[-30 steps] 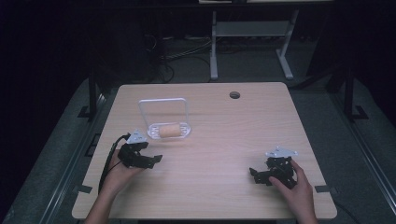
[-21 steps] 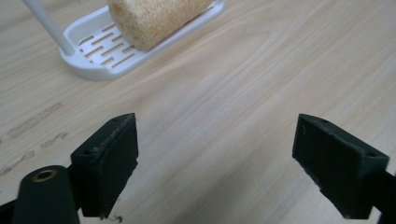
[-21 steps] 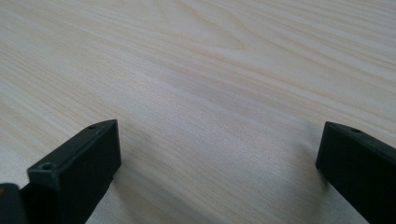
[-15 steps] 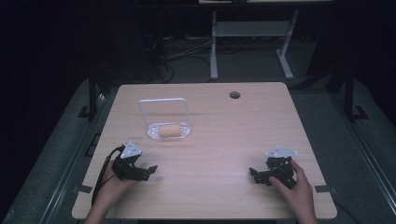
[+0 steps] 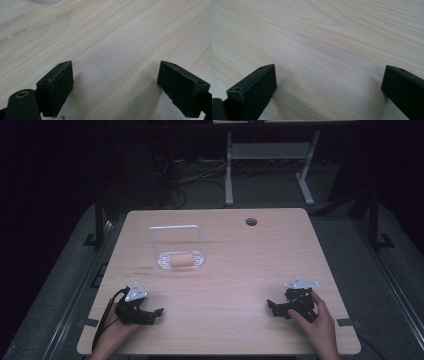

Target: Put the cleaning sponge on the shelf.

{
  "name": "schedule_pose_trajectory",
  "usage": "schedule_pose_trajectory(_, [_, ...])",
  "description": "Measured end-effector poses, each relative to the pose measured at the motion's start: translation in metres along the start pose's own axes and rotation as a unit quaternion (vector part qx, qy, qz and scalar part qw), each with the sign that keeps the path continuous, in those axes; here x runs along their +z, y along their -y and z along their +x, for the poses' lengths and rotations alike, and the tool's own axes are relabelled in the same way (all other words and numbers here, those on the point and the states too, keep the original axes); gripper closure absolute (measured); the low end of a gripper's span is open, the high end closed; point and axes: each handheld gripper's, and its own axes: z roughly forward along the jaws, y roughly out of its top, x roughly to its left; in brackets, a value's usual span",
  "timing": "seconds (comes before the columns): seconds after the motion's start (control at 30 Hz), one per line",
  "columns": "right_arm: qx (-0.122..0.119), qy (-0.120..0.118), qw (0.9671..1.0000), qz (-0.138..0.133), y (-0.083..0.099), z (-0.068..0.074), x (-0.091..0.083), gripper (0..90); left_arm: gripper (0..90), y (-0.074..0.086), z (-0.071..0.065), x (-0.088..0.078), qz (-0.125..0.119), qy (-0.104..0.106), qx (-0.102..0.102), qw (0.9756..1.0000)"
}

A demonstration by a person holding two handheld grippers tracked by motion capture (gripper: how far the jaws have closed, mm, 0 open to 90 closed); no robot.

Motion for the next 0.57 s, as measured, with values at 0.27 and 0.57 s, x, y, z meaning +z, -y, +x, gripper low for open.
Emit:
schedule_pose_trajectory(0.27, [0.000, 0.000, 1.0000, 0.000, 0.000, 0.000, 0.000, 0.0, 13.0, 0.007, 0.003, 0.000, -0.023, 0.011, 0.002, 0.9997])
schedule_pose_trajectory(0.57, [0.000, 0.000, 1.0000, 0.000, 0.000, 0.000, 0.000, 0.0, 13.8, 0.011, 0.003, -0.004, -0.025, 0.008, -0.002, 0.9997])
